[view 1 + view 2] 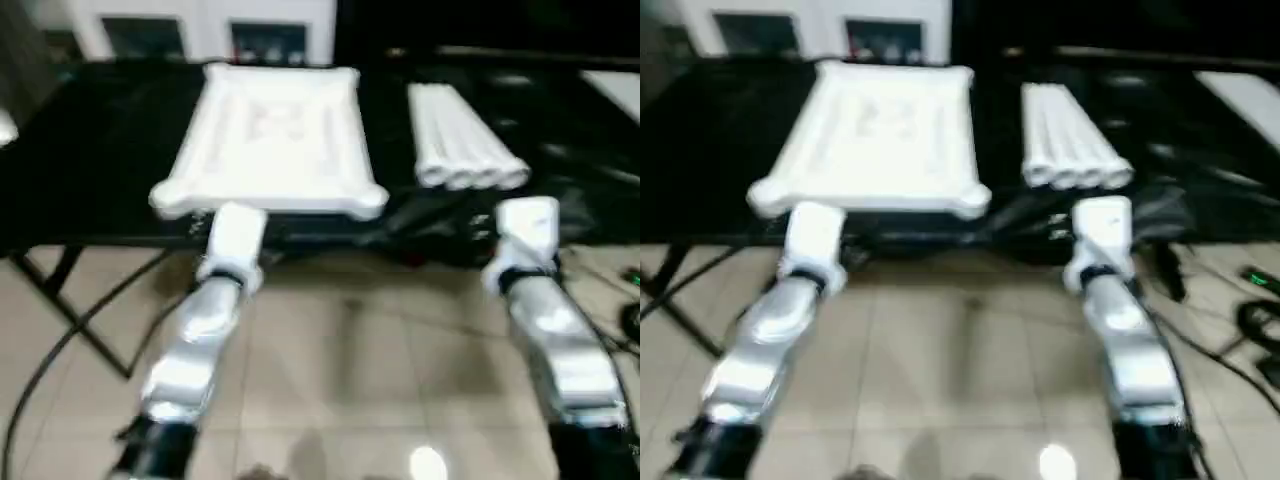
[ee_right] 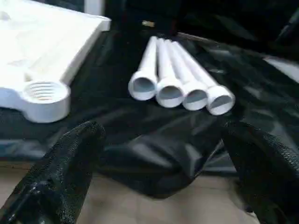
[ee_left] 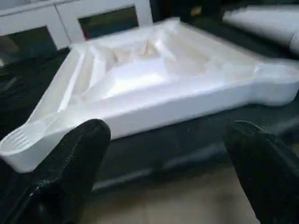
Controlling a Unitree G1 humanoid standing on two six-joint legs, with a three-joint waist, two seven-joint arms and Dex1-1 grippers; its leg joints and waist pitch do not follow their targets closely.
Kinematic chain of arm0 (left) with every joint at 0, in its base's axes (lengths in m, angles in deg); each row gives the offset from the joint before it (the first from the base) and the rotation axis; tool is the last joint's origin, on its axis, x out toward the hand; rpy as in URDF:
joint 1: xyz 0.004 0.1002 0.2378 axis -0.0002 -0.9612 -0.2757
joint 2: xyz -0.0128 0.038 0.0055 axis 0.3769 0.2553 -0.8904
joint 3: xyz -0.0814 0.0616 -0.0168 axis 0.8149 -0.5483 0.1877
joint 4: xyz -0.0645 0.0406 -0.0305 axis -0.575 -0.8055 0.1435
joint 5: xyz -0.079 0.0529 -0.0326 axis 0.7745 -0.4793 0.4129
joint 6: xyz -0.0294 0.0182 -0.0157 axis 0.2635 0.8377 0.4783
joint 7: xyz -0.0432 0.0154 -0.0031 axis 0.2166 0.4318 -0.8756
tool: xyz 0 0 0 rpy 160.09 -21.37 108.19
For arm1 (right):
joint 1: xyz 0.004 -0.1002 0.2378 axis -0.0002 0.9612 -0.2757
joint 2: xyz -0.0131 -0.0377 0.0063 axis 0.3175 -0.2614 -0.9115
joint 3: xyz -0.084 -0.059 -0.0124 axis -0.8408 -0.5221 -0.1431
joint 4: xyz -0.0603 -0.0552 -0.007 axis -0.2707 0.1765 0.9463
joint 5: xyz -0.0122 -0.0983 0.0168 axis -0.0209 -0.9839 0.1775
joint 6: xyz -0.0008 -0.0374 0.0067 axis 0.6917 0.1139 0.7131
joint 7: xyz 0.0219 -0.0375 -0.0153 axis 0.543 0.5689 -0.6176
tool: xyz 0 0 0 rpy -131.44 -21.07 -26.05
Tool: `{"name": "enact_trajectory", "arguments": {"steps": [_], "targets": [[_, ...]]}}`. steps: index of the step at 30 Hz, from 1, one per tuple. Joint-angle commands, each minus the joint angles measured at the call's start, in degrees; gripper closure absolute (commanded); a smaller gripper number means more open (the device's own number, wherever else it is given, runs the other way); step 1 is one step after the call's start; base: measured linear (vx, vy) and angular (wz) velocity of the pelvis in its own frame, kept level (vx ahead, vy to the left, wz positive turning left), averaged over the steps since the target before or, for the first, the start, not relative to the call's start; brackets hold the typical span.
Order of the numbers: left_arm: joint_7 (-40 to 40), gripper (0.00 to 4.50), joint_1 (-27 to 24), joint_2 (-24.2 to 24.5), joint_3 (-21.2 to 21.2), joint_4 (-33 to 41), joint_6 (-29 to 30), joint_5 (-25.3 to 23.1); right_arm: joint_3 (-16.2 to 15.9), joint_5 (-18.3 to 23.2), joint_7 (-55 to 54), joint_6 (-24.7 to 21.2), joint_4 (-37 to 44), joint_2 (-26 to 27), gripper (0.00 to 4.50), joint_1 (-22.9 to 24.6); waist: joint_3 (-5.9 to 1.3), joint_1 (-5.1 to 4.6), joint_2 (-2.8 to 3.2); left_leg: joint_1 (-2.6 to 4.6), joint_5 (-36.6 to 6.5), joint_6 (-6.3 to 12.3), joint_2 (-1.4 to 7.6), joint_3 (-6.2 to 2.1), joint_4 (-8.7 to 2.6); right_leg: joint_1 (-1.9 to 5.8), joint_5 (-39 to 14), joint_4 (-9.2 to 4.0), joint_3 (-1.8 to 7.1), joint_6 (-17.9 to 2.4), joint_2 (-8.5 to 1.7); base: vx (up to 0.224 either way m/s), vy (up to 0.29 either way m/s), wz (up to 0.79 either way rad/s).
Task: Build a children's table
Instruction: Move to table
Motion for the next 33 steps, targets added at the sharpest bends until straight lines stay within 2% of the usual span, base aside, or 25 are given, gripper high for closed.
{"name": "enact_trajectory", "arguments": {"steps": [1, 3, 4, 6, 8, 9, 10, 13, 14, 15, 16, 19, 20, 21, 22, 23, 24, 25, 26, 27, 28, 29, 30, 32, 33], "targets": [[-0.93, 0.06, -0.83, -0.27, 0.55, 2.64, 2.11, 0.64, -0.30, 1.12, 0.60, -1.76, 0.51, 0.47, 0.06, -0.94, -2.58, 0.23, 0.15, 2.48, -2.94, 12.66, 7.09, -5.06, -8.55, 1.22, -2.51, -2.24, 2.30, -2.86, -5.13, -0.072, -0.057, -0.04], [-0.69, 0.06, -1.42, 0.35, 0.81, 3.46, 2.47, 0.59, -0.37, 1.56, 0.66, -2.14, 0.68, 1.63, 0.06, -1.08, -2.18, 0.63, -0.64, 0.80, -18.26, 1.05, 6.48, -3.28, -7.16, 4.97, -13.15, -7.46, 3.78, -8.24, -11.50, -0.096, -0.077, -0.09], [-0.62, 0.06, -1.44, 0.40, 0.83, 3.53, 2.51, 0.59, -0.36, 1.64, 0.73, -2.18, 0.68, 1.76, 0.06, -1.11, -1.84, 1.41, -0.96, 2.39, -23.18, -4.34, 6.80, -1.98, -6.50, 4.65, -31.63, -9.97, 4.17, -8.52, -12.63, -0.069, -0.120, -0.02], [-0.32, 0.06, -2.17, 0.73, 1.66, 4.55, 3.37, 0.92, -0.98, 0.80, 0.68, -2.26, 0.99, 2.24, 0.06, -0.93, -0.80, 1.44, -1.19, 4.86, -24.73, -4.34, 6.79, -0.07, -6.51, 4.75, -48.78, -13.25, 2.85, -7.58, -11.16, -0.042, -0.112, 0.03], [-0.21, 0.06, -2.33, 0.74, 1.85, 4.72, 3.50, 0.87, -0.91, 0.91, 0.77, -2.30, 1.00, 2.43, 0.06, -0.91, -0.53, 0.81, -1.02, 5.69, -28.09, -5.50, 6.96, 0.18, -7.26, 5.07, -49.14, -13.71, 1.16, -5.77, -9.69, -0.012, -0.033, 0.01], [-0.30, 0.06, -2.92, 0.71, 1.97, 5.16, 3.71, 0.77, -0.69, 0.76, 0.80, -2.01, 0.94, 2.60, 0.06, -0.83, -0.02, 0.01, -0.15, 7.06, -35.95, -7.50, 7.83, -0.56, -8.77, 4.56, -44.38, -13.16, -0.86, -4.46, -7.81, 0.000, 0.000, 0.00], [-0.47, 0.06, -3.35, 0.61, 1.98, 5.63, 3.98, 0.64, -0.45, 0.63, 0.81, -1.72, 1.04, 2.71, 0.06, -0.78, -0.45, -0.97, 0.65, 7.31, -42.17, -9.28, 8.77, -1.98, -10.78, 5.75, -34.54, -11.23, -1.59, -4.43, -6.61, 0.000, 0.000, 0.00], [-0.63, 0.06, -3.75, 0.37, 1.95, 6.28, 4.44, 0.60, -0.01, 0.66, 0.77, -1.53, 1.26, 2.88, 0.06, -0.81, -0.66, -2.31, 0.83, 8.58, -45.90, -9.74, 9.34, -3.14, -12.94, 5.59, -21.62, -9.02, -1.26, -5.64, -6.18, 0.000, 0.000, 0.00], [-0.42, 0.06, -3.95, 0.18, 1.92, 6.59, 4.47, 0.51, 0.16, 0.72, 0.82, -1.57, 1.40, 2.84, 0.06, -0.70, -0.55, -2.77, 0.34, 8.34, -43.87, -9.08, 8.76, -2.42, -12.49, 5.74, -21.41, -9.95, -0.81, -6.77, -7.06, 0.068, 0.002, -0.04], [0.08, 0.06, -4.25, -0.15, 1.85, 7.23, 4.52, 0.38, 0.42, 0.85, 0.95, -1.67, 1.77, 2.78, 0.06, -0.35, -1.41, -2.11, -0.41, 4.83, -30.59, -6.11, 7.00, -0.06, -10.44, 9.43, -25.42, -11.98, 1.25, -9.03, -9.71, 0.102, -0.007, -0.04], [0.25, 0.06, -4.33, -0.26, 1.85, 7.52, 4.60, 0.35, 0.49, 0.89, 0.99, -1.70, 1.92, 2.79, 0.06, -0.20, -1.26, -1.40, -0.60, 3.71, -25.16, -4.37, 6.67, 0.74, -9.50, 10.19, -29.65, -12.84, 1.98, -9.14, -10.54, 0.102, -0.007, -0.04], [0.74, 0.06, -4.54, -0.73, 2.16, 8.19, 4.84, 0.31, 0.80, 0.97, 1.22, -1.60, 2.50, 2.99, 0.06, 0.31, -2.50, 0.50, -1.05, 0.91, -5.58, 2.32, 6.09, 1.36, -5.56, 12.69, -30.68, -13.65, 3.84, -10.67, -12.01, 0.128, -0.009, 0.02], [0.77, 0.06, -4.56, -0.83, 2.28, 8.23, 4.92, 0.31, 0.70, 0.74, 1.26, -1.63, 2.56, 2.89, 0.06, 0.34, -3.30, 0.62, -0.14, 1.87, -0.57, 3.58, 6.33, 1.34, -7.25, 11.72, -21.55, -11.82, 1.57, -11.64, -8.58, 0.177, 0.016, 0.05], [0.79, 0.06, -4.66, -0.86, 2.40, 8.34, 4.98, 0.32, 0.64, 0.65, 1.34, -1.55, 2.61, 2.85, 0.06, 0.40, -4.12, -0.89, 0.89, 7.61, 7.03, 8.09, 7.66, -1.40, -8.73, 7.85, -8.31, -7.52, -1.24, -10.89, -4.09, 0.242, 0.018, 0.09], [0.76, 0.06, -4.78, -0.86, 2.49, 8.42, 5.03, 0.35, 0.60, 0.62, 1.40, -1.51, 2.59, 2.87, 0.06, 0.41, -5.52, -3.60, 1.62, 17.71, 19.40, 19.37, 11.49, -8.00, -7.68, -1.94, -8.13, -1.13, -1.94, -4.14, -2.95, 0.242, 0.018, 0.09], [0.81, 0.06, -4.96, -0.92, 2.63, 8.56, 5.12, 0.41, 0.53, 0.50, 1.43, -1.49, 2.62, 2.81, 0.06, 0.43, -5.58, -3.74, 1.04, 18.92, 25.05, 24.07, 14.02, -9.78, -7.24, -4.03, -10.51, 0.67, -0.68, 0.27, -4.17, 0.267, -0.029, -0.02], [0.88, 0.06, -5.21, -1.04, 2.80, 8.76, 5.25, 0.40, 0.51, 0.47, 1.51, -1.36, 2.62, 2.80, 0.06, 0.45, -4.07, -2.76, 0.61, 15.24, 30.04, 27.14, 13.59, -8.89, -8.03, -4.86, -8.38, 2.90, 0.53, 5.10, -5.46, 0.191, -0.073, -0.21], [0.94, 0.06, -5.24, -1.08, 2.84, 8.81, 5.25, 0.39, 0.48, 0.40, 1.51, -1.36, 2.61, 2.76, 0.06, 0.42, -4.25, -2.61, 0.14, 14.58, 29.68, 26.67, 12.71, -8.47, -8.40, -5.29, -5.56, 2.99, 1.21, 5.11, -5.89, 0.191, -0.073, -0.21], [1.09, 0.06, -5.29, -1.16, 2.96, 8.90, 5.24, 0.36, 0.40, 0.25, 1.51, -1.34, 2.58, 2.65, 0.06, 0.37, -3.95, -2.11, -1.06, 13.46, 22.99, 21.45, 8.33, -4.74, -7.83, -5.33, 2.35, 0.12, 1.85, 1.39, -5.55, 0.156, -0.074, -0.17], [1.24, 0.06, -5.35, -1.25, 3.06, 9.03, 5.26, 0.32, 0.36, 0.06, 1.56, -1.33, 2.55, 2.58, 0.06, 0.32, -4.59, -0.18, -6.65, 5.74, -0.58, 11.66, -1.68, 1.35, -3.42, 6.22, 1.10, -7.28, 8.55, -1.62, -7.40, 0.105, -0.062, 0.06], [1.26, 0.06, -5.30, -1.28, 3.22, 9.44, 5.36, 0.39, 0.61, 0.04, 1.78, -1.05, 2.71, 2.68, 0.06, 0.06, -4.60, 1.19, -5.90, 3.33, -7.00, 9.48, -2.70, 1.44, 1.06, 9.56, -1.65, -8.87, 12.53, -7.42, -12.18, 0.105, -0.062, 0.06], [1.21, 0.06, -5.27, -1.30, 3.30, 9.72, 5.28, 0.51, 0.76, -0.01, 1.95, -0.70, 2.84, 2.77, 0.06, -0.05, -3.91, 1.80, -5.41, 2.35, -6.45, 6.71, -1.36, -0.01, 2.67, 10.03, -2.08, -9.26, 13.15, -11.72, -13.79, 0.121, -0.031, 0.16], [1.17, 0.06, -5.18, -1.34, 3.37, 9.96, 5.30, 0.64, 0.90, 0.08, 2.08, -0.46, 2.95, 2.86, 0.06, -0.10, -2.91, 2.02, -4.40, 0.54, -1.77, -0.63, 0.92, -1.50, 4.77, 10.49, -1.29, -9.08, 10.98, -19.87, -13.79, 0.175, -0.022, 0.01], [1.13, 0.06, -5.06, -1.42, 3.50, 10.33, 5.35, 0.83, 1.26, 0.52, 2.29, -0.17, 3.23, 3.18, 0.06, -0.01, -2.47, 2.27, -3.57, -0.04, 0.57, -3.40, 2.55, -1.86, 4.37, 10.14, -4.76, -10.15, 9.38, -23.44, -13.77, 0.162, -0.018, -0.04], [1.08, 0.06, -5.05, -1.46, 3.58, 10.46, 5.41, 0.88, 1.39, 0.72, 2.35, -0.10, 3.34, 3.35, 0.06, 0.06, -1.50, 2.41, -0.99, 0.99, 3.88, -2.67, 5.84, -2.09, -1.60, 8.37, -17.13, -11.78, 4.66, -22.22, -11.01, 0.142, 0.037, -0.05]]}}
